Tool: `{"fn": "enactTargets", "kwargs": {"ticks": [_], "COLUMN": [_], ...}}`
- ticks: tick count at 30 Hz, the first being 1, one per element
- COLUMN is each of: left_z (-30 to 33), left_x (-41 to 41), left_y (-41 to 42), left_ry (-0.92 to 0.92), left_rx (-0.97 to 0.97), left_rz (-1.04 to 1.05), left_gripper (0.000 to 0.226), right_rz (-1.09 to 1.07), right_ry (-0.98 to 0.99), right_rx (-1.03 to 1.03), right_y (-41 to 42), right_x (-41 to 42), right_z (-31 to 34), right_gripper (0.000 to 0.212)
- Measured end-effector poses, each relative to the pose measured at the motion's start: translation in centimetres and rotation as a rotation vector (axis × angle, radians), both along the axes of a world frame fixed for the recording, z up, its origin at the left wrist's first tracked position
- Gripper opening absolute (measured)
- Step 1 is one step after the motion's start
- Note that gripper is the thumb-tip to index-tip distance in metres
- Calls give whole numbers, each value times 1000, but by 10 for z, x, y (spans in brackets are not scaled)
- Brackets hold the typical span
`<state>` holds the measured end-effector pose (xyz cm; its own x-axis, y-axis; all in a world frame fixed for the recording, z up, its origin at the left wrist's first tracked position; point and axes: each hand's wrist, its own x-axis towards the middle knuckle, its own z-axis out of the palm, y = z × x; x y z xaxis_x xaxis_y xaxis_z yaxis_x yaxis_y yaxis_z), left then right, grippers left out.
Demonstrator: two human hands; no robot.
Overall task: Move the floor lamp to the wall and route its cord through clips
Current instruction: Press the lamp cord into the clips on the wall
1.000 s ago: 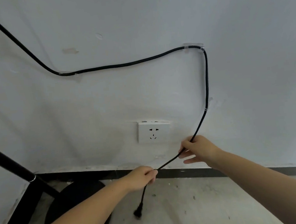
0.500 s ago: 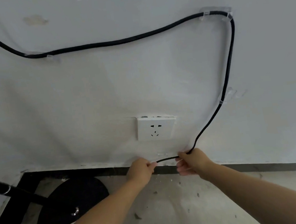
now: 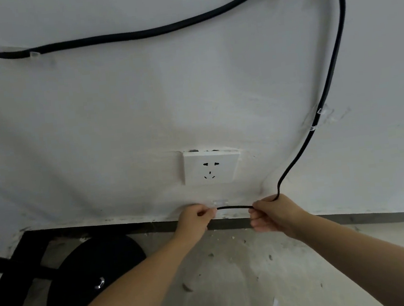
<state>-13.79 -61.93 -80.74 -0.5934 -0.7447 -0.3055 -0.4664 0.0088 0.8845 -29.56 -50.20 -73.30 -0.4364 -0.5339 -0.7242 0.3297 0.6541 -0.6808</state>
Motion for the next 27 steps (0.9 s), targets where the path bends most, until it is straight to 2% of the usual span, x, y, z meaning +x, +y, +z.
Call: {"fn": "enactTargets", "kwargs": {"ticks": [4,9,12,16,20,22,27], "left_z": [1,4,7,16,21,21,21], "left_x": [7,-5,-7,3,14,17,14], "left_y": [-4,5,6,-9,-20,-21,-15], "left_ry": [-5,-7,-34,-31,-43,1,314], "left_rx": [8,76,159,345,667,781,1001], "left_rz": [22,217,207,71,89,132,404], "left_gripper": [26,28,32,24,10,10,9], "right_rz": [146,-101,-196,-156,-139,-162,-207], "right_ry": [8,37,86,261,396,408,211], "right_rx": [-36,-60,-44,43,101,116,113], "right_y": [2,-10,-10,-2,5,8,8], "right_x": [3,10,9,1,-3,-4,-1], "right_z": [9,4,-4,-13,-20,-23,-29], "right_gripper": [24,24,26,27,27,28,29]}}
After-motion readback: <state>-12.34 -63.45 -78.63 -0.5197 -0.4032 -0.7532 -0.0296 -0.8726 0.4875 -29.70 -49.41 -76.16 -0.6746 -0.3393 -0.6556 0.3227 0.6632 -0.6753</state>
